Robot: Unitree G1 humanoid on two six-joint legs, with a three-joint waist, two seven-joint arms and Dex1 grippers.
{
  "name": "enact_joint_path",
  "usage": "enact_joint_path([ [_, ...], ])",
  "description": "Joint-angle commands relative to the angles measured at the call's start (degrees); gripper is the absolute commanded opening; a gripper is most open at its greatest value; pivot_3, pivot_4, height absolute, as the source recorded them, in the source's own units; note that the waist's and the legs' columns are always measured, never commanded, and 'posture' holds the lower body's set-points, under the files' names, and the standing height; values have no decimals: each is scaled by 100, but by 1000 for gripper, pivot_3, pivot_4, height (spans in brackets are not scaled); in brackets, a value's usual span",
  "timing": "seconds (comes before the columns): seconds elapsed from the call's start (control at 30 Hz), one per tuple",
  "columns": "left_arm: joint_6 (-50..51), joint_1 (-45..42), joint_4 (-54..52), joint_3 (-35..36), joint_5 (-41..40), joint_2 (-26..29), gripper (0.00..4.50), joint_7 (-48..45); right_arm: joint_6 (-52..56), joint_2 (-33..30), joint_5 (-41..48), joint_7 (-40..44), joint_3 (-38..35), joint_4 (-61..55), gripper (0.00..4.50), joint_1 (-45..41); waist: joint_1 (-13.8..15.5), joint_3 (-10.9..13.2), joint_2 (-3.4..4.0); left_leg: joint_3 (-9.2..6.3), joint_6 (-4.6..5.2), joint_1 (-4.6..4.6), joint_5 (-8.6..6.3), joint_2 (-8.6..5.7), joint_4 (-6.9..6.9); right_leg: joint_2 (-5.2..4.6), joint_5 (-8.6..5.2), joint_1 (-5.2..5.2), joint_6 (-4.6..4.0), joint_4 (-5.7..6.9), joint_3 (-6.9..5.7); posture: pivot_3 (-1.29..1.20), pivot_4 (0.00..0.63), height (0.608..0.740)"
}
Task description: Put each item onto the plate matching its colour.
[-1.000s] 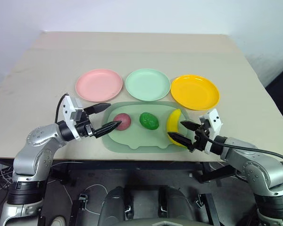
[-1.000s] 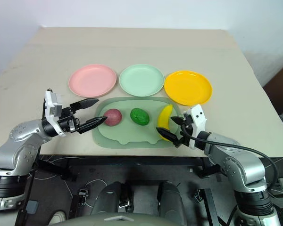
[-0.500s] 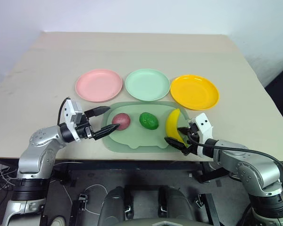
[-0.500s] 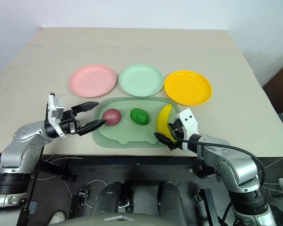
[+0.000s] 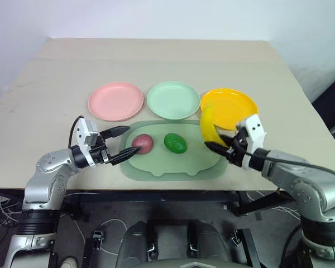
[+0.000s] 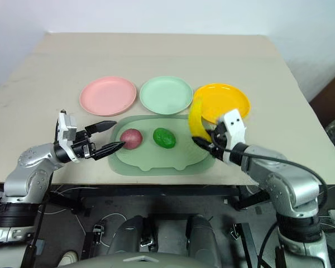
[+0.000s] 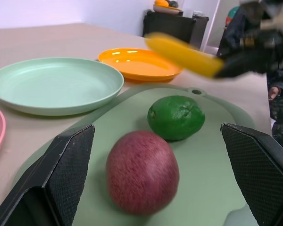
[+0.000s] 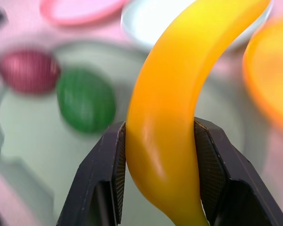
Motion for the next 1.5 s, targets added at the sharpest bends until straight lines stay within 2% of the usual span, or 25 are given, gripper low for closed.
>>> enact_joint_path([
  [0.03, 112, -37, -407, 55, -73, 22, 4500, 163, -161, -104, -422, -149, 11, 883, 1639, -638, -4, 0, 0, 0, 0, 0, 0, 0, 0, 0, 0, -1, 0, 0, 0, 0, 150, 695],
  [0.23, 395, 166, -943, 143, -182, 47, 4500, 471, -510, -128, -1214, -106, 285, 2869, 1639, -1596, -7, 1, 2, 9, 13, -5, 9, -5, 0, 0, 8, -4, 16, 6, 2, 0, 150, 695],
  [0.53, 549, 512, -1346, 310, -304, 101, 4500, 735, -1151, 41, -1841, 466, 795, 3833, 1639, -2043, -45, 3, 6, 14, 10, -3, 12, -6, 1, 6, 10, -8, 22, 16, 4, 0, 150, 695],
  [0.8, 566, 739, -1475, 437, -352, 129, 4500, 782, -1248, 115, -2056, 592, 778, 3886, 4260, -2078, -21, 5, 8, 14, -5, -5, 4, -2, 6, 3, 10, -9, 21, 18, 5, 0, 150, 695],
  [0.83, 570, 772, -1510, 435, -360, 125, 4500, 798, -1315, 74, -2068, 626, 735, 3800, 4460, -2046, -24, 5, 8, 14, -6, -6, 4, -2, 6, 3, 10, -9, 21, 18, 5, 0, 150, 695],
  [1.0, 571, 829, -1568, 435, -383, 128, 4500, 862, -914, 89, -1407, 930, 286, 2612, 4460, -1740, -21, 7, 13, 14, -6, -10, 4, -2, 5, 3, 10, -16, 21, 20, 6, 0, 150, 695],
  [1.17, 532, 848, -1506, 471, -373, 156, 4500, 839, -100, 445, -584, 914, 91, 1442, 4460, -1339, -19, 6, 11, 11, -6, -6, 3, 2, 5, 3, 10, -13, 20, 20, 6, 0, 150, 695],
  [1.37, 476, 812, -1366, 483, -354, 185, 4500, 745, 645, 1049, 43, 596, 245, 596, 4460, -995, -18, 6, 11, 10, -6, -9, 3, 3, 6, 2, 9, -15, 18, 20, 6, 0, 150, 695],
  [1.5, 476, 738, -1311, 459, -336, 193, 4500, 710, 624, 1344, -22, 386, 533, 518, 4460, -837, -8, 6, 11, 10, -6, -9, 2, 2, 6, 0, 9, -15, 17, 20, 6, 0, 150, 695],
])
